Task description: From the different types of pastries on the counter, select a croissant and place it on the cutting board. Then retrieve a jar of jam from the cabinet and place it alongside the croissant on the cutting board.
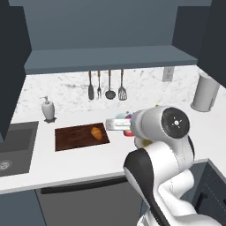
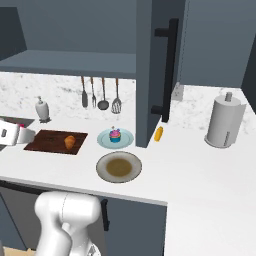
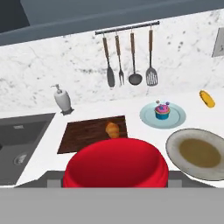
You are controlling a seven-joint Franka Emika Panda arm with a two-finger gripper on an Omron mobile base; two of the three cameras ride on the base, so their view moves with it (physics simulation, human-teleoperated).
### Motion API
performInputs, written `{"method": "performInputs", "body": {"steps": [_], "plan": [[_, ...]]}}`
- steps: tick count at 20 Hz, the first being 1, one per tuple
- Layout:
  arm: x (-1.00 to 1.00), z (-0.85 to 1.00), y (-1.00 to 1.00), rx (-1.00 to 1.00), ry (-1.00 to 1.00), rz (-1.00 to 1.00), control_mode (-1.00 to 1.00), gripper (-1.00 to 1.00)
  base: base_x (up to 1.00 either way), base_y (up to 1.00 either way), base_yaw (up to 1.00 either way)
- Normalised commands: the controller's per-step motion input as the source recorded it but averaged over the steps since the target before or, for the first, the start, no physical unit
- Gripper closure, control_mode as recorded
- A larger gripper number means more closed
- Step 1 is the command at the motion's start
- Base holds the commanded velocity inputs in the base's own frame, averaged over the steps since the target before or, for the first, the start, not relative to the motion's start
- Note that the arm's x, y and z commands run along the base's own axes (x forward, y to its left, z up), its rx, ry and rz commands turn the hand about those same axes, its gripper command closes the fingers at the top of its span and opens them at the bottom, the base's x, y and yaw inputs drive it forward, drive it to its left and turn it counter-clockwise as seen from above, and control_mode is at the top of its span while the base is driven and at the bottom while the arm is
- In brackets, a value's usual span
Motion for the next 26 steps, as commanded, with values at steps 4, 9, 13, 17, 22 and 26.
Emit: {"method": "performInputs", "body": {"steps": [4,9,13,17,22,26], "plan": [[0.00,-0.84,0.00,0.00,0.00,0.12,-1.00,1.00,0.00,0.00,0.00],[0.02,-0.47,0.10,0.00,-0.05,0.07,-1.00,1.00,0.00,0.00,0.00],[0.16,-0.39,0.38,-0.01,-0.12,0.04,-1.00,1.00,0.00,0.00,0.00],[0.65,-0.29,0.32,0.00,-0.08,0.02,-1.00,1.00,0.00,0.00,0.00],[0.86,-0.39,0.11,0.00,0.03,0.01,-1.00,1.00,0.00,0.00,0.00],[0.58,-0.41,0.18,0.00,0.17,0.02,-1.00,1.00,0.00,0.00,0.00]]}}
